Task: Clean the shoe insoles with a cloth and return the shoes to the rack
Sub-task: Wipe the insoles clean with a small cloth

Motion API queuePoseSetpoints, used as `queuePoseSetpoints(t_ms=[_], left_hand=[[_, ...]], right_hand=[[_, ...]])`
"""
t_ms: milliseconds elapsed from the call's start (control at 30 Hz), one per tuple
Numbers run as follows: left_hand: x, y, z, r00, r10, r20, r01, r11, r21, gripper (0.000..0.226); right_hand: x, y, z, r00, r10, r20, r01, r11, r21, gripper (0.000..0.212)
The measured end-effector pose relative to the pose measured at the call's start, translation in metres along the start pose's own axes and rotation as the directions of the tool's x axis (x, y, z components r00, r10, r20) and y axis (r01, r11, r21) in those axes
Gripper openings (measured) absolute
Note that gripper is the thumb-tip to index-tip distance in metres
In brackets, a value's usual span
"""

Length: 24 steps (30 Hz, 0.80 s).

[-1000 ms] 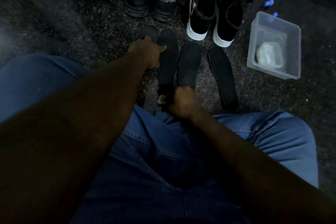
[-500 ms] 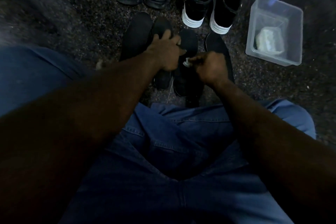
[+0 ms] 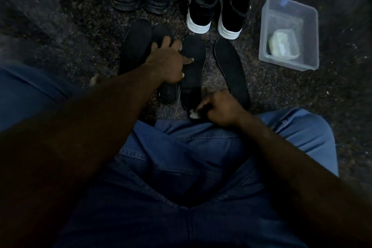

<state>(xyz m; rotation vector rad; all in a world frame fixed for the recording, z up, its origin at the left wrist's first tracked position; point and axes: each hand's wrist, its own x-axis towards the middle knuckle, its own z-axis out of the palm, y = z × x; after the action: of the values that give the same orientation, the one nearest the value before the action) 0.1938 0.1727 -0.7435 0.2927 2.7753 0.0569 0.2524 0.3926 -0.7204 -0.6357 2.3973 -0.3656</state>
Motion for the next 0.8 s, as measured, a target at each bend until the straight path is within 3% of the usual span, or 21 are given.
queuePoseSetpoints(t_ms=[67, 133, 233, 367, 433, 567, 667, 800], left_hand=[[-0.001, 0.004, -0.001, 1.000, 0.003, -0.023, -0.003, 1.000, 0.022, 0.063], [-0.005, 0.005, -0.003, 0.999, -0.008, -0.037, 0.010, 0.999, 0.048, 0.065], [-0.009, 0.010, -0.005, 0.998, 0.003, -0.066, 0.000, 0.999, 0.054, 0.068], [-0.010, 0.018, -0.010, 0.991, 0.003, -0.132, -0.002, 1.000, 0.004, 0.069], [-0.011, 0.020, -0.012, 0.987, -0.024, -0.157, 0.014, 0.998, -0.062, 0.070], [-0.012, 0.031, -0.017, 0.986, -0.056, -0.160, 0.012, 0.964, -0.265, 0.066], [-0.008, 0.048, -0.024, 0.987, -0.056, -0.148, -0.001, 0.933, -0.360, 0.063], [-0.008, 0.062, -0.014, 0.976, -0.107, -0.189, 0.010, 0.892, -0.452, 0.059]], right_hand=[[0.000, 0.016, -0.008, 0.982, 0.136, -0.129, -0.086, 0.938, 0.336, 0.010], [0.002, 0.026, -0.013, 0.938, 0.266, -0.223, -0.114, 0.843, 0.526, 0.006], [0.000, 0.033, -0.020, 0.880, 0.433, -0.197, -0.139, 0.631, 0.763, 0.018], [-0.008, 0.040, -0.041, 0.776, 0.601, -0.191, 0.095, 0.187, 0.978, 0.017], [-0.010, 0.046, -0.045, 0.736, 0.656, -0.167, 0.168, 0.062, 0.984, 0.019], [-0.006, 0.054, -0.038, 0.756, 0.644, -0.116, 0.145, 0.008, 0.989, 0.017], [0.001, 0.046, -0.039, 0.779, 0.605, -0.162, 0.169, 0.046, 0.984, 0.019], [0.005, 0.040, -0.038, 0.731, 0.639, -0.239, 0.205, 0.129, 0.970, 0.021]])
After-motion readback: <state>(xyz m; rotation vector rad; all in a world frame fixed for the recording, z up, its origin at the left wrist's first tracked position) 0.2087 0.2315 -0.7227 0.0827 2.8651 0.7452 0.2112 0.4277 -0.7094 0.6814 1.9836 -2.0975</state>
